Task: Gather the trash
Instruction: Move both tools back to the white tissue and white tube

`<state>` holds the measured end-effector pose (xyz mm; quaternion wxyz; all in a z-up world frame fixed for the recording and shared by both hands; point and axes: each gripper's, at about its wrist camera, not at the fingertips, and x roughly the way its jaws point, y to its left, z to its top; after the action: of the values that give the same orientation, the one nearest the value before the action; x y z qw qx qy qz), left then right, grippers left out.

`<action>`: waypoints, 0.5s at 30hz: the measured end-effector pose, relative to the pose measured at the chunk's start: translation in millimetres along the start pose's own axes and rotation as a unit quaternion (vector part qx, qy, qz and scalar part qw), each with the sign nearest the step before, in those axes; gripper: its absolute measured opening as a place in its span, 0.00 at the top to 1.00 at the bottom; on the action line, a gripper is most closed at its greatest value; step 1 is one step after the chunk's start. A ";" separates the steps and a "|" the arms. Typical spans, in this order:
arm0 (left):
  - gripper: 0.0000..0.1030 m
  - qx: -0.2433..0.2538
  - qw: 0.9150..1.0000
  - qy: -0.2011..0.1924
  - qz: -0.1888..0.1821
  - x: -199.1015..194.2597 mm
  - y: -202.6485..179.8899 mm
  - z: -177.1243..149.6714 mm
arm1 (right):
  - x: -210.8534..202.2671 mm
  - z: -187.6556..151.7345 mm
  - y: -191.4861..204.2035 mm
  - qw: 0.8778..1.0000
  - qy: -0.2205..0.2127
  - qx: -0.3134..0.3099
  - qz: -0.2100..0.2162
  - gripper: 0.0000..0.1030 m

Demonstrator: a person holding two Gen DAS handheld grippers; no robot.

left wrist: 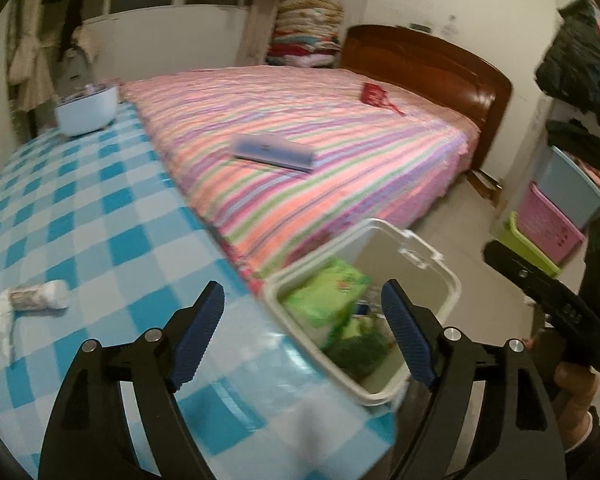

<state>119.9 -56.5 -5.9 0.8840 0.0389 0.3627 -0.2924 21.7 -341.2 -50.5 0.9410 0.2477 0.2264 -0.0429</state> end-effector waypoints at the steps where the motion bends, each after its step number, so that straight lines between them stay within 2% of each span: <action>1: 0.23 -0.006 1.000 -0.002 0.008 -2.6 9.5 -1.1 | 1.5 -0.5 3.6 1.000 0.002 -0.002 0.004 0.11; 9: 0.23 -0.071 0.994 -0.012 0.083 -25.2 91.9 -11.8 | 16.0 -8.0 36.6 0.999 0.022 -0.022 0.037 0.11; 15: 0.23 -0.101 0.984 -0.012 0.145 -43.2 139.0 -20.7 | 26.2 -15.2 58.2 0.997 0.037 -0.032 0.058 0.11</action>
<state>158.4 85.3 -12.3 0.9206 -0.0017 0.3704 -0.1234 50.2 -282.1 -48.0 0.9403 0.2314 0.2480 0.0280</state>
